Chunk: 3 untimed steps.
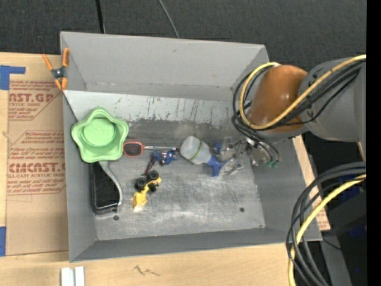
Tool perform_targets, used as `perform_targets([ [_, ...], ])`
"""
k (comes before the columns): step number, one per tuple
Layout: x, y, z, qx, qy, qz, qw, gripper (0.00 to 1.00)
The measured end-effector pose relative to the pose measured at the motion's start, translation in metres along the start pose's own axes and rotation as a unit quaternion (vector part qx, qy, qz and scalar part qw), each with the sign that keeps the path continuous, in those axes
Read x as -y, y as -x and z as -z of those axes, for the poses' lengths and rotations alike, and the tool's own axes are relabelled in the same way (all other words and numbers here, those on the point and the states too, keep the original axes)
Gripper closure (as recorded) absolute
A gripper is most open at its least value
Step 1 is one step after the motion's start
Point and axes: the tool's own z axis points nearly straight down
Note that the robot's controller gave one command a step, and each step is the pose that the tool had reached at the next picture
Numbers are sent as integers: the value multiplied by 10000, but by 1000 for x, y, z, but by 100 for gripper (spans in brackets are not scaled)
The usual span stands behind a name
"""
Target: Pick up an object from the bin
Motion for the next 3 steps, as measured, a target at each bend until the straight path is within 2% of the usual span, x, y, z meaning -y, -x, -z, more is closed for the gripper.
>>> perform_targets([
  [1, -20, -4, 42, -170, 61, -224, 9996, 100],
  [2, 24, -10, -2, -154, 50, -493, 9987, 0],
  [3, 24, -10, -2, -154, 49, -493, 9987, 0],
])
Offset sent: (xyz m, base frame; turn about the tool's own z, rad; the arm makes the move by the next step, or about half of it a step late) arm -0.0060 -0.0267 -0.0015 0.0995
